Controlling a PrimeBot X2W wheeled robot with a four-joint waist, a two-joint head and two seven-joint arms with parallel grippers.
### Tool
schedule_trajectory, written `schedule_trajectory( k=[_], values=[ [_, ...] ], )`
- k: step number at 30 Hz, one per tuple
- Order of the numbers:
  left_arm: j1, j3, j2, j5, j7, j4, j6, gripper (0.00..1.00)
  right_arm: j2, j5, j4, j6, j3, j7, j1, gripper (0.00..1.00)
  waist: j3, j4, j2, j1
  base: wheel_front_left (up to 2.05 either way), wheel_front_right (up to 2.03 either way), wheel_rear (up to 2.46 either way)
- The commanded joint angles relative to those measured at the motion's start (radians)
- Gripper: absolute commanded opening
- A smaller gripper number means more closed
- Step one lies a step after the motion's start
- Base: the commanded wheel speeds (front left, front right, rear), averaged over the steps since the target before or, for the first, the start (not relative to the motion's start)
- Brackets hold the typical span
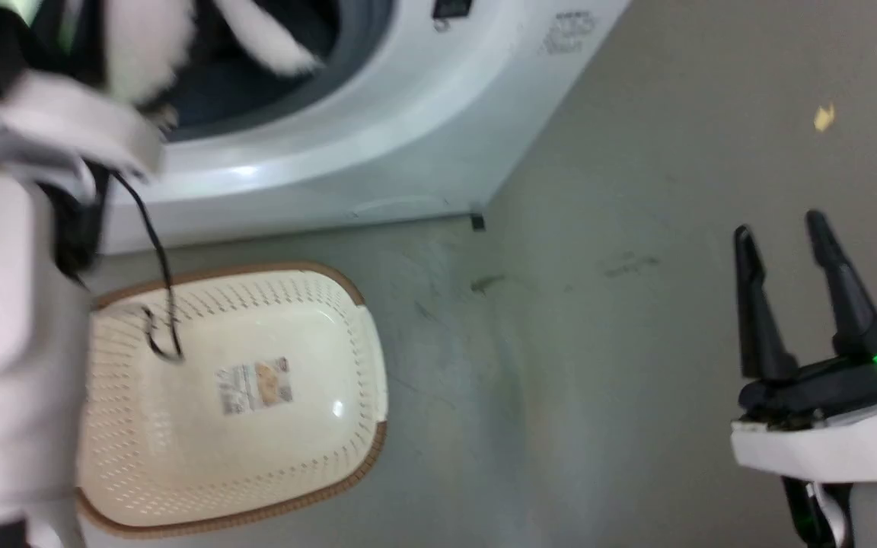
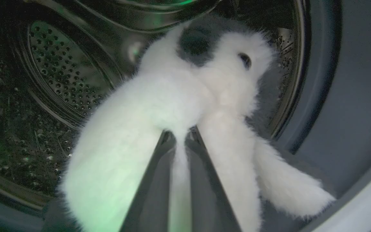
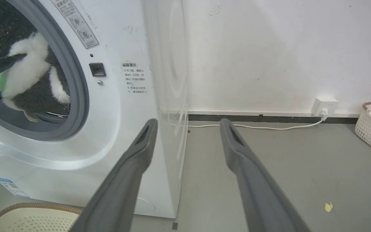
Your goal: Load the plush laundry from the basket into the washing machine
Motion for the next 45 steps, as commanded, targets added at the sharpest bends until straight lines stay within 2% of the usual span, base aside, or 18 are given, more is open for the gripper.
schedule_trajectory(
  k=[1,8,13,19,23,28,29,30,31,40,43,45],
  values=[
    [-0.033,-0.001,0.012,0.003,0.002,0.005,-0.003,0.0,0.001,0.009,-0.004,-0.001,-0.003,-0.005,-0.018,1.0,0.058,-0.044,0.0,-0.0002,0.0,0.0,0.0],
    [-0.291,-0.023,0.122,0.044,0.089,0.214,-0.015,0.0,0.001,0.045,-0.005,-0.001,-0.001,-0.005,-0.058,1.0,0.147,-0.092,0.0,-0.0002,0.0,0.0,0.0],
    [-0.447,-0.056,0.171,0.08,0.088,0.342,-0.02,0.0,0.001,0.064,-0.004,-0.001,0.007,-0.005,-0.079,1.0,0.195,-0.117,0.0,-0.0002,0.0,0.0,0.0],
    [-0.577,-0.114,0.182,0.111,0.076,0.464,-0.026,0.0,0.001,0.077,-0.008,-0.001,0.011,-0.005,-0.095,1.0,0.232,-0.128,0.0,-0.0002,0.0,0.0,0.0],
    [-0.607,-0.16,0.19,0.125,0.114,0.562,-0.03,0.0,0.001,0.08,-0.007,-0.001,0.013,-0.005,-0.1,1.0,0.239,-0.129,0.0,-0.0002,0.0,0.0,0.0],
    [-0.617,-0.189,0.194,0.118,0.102,0.643,-0.032,0.0,0.001,0.078,-0.005,-0.001,0.011,-0.005,-0.105,1.0,0.234,-0.122,0.0,-0.0002,0.0,0.0,0.0],
    [-0.617,-0.193,0.193,0.115,0.094,0.654,-0.032,0.44,0.001,0.076,-0.004,-0.001,0.009,-0.005,-0.105,1.0,0.231,-0.119,0.0,-0.0002,0.0,0.0,0.0],
    [-0.616,-0.194,0.192,0.112,0.082,0.664,-0.032,0.93,0.001,0.073,-0.005,-0.001,0.007,-0.005,-0.106,1.0,0.227,-0.115,0.0,-0.0002,0.0,0.0,0.0],
    [-0.615,-0.193,0.189,0.108,0.07,0.674,-0.032,1.0,0.001,0.07,-0.006,-0.001,0.004,-0.005,-0.106,1.0,0.221,-0.111,0.0,-0.0002,0.0,0.0,0.0],
    [-0.526,-0.166,0.135,0.043,-0.1,0.735,-0.022,1.0,0.001,0.023,-0.007,-0.001,-0.032,-0.005,-0.093,1.0,0.103,-0.054,0.0,-0.0002,0.0,0.0,0.0],
    [-0.461,-0.149,0.102,0.011,-0.135,0.717,-0.022,1.0,0.001,-0.004,-0.007,-0.001,-0.043,-0.005,-0.077,1.0,0.043,-0.02,0.0,-0.0002,0.0,0.0,0.0],
    [-0.412,-0.132,0.081,-0.011,-0.143,0.659,-0.02,1.0,0.001,-0.023,-0.008,-0.001,-0.051,-0.005,-0.065,1.0,0.004,0.004,0.0,-0.0002,0.0,0.0,0.0]
  ],
)
